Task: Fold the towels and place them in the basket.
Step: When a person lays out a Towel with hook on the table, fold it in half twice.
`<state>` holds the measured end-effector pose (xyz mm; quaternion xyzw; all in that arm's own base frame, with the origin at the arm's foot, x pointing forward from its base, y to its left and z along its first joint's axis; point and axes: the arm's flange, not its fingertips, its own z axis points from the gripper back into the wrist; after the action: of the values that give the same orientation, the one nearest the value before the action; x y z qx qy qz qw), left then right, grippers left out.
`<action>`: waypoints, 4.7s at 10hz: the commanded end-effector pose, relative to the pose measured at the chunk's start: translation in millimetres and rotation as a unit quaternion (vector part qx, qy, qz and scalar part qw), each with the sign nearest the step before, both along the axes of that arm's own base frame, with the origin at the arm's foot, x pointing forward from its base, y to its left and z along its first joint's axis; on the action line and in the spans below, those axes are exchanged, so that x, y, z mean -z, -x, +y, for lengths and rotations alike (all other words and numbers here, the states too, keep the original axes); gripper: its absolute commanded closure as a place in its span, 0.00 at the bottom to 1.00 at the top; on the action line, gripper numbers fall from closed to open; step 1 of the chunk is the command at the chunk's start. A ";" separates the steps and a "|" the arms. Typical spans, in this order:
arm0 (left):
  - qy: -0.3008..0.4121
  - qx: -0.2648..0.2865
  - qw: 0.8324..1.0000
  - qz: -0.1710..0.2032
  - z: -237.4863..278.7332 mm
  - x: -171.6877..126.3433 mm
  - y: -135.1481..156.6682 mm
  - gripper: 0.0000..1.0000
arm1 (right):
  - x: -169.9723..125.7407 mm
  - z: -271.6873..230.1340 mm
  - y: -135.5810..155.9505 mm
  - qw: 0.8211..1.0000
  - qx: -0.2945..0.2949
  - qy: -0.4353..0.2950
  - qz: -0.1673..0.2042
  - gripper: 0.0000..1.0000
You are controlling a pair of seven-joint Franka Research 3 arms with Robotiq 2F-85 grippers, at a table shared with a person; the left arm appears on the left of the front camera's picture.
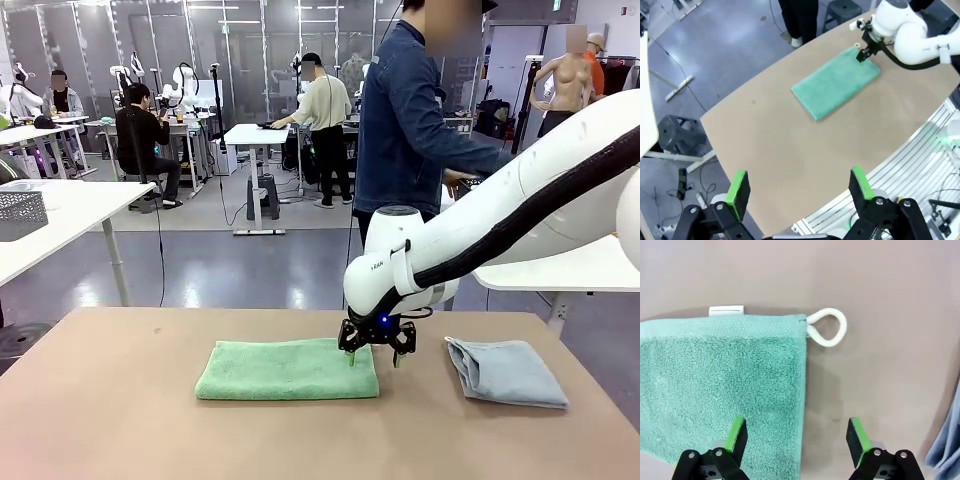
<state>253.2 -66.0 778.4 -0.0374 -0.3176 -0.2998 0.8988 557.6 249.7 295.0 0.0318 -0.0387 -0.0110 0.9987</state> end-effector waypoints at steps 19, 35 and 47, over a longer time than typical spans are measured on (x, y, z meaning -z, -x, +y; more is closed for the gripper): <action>0.024 -0.005 1.000 -0.005 7.2 -12.6 1.5 0.00 | 11.5 7.7 2.0 1.000 0.004 0.008 -0.014 1.00; 0.024 -0.005 1.000 -0.005 7.2 -12.6 1.5 0.00 | -136.4 16.6 22.7 0.997 -0.053 0.058 -0.028 1.00; 0.024 -0.005 1.000 -0.005 7.2 -12.6 1.5 0.00 | -101.6 172.4 -9.7 0.999 0.000 0.015 0.043 1.00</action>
<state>251.9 -58.8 790.7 -0.0580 -0.3298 -0.2857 0.8979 564.1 412.0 394.6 0.0239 -0.0035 0.0048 0.9997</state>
